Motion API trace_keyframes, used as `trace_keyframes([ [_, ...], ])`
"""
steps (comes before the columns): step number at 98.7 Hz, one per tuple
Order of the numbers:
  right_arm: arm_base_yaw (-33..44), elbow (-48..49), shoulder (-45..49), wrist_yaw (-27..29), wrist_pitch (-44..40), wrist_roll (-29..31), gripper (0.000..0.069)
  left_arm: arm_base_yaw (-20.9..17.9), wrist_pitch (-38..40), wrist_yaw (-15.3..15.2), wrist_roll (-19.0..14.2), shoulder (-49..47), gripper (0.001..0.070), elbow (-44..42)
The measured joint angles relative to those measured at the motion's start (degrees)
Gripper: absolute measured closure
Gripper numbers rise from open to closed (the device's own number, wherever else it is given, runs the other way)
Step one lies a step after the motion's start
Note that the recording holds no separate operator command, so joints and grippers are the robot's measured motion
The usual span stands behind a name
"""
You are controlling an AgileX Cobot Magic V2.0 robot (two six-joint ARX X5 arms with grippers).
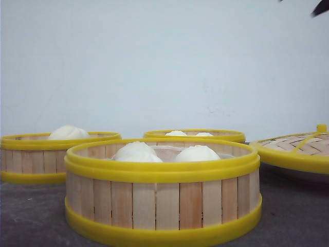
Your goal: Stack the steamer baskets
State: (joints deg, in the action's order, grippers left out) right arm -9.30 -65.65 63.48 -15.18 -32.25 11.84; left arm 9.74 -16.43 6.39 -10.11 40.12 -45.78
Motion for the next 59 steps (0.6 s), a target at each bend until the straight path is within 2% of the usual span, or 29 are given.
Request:
trace_keyframes([
  [32,-1.97,-14.29,26.47,0.37,-0.57,-0.92,0.0232,3.89,0.02,0.00,0.02,0.79,0.0336,0.00],
  [59,-2.34,-21.51,43.15,0.55,-0.96,-0.90,0.0233,5.77,0.02,0.00,0.02,0.79,0.0336,0.00],
])
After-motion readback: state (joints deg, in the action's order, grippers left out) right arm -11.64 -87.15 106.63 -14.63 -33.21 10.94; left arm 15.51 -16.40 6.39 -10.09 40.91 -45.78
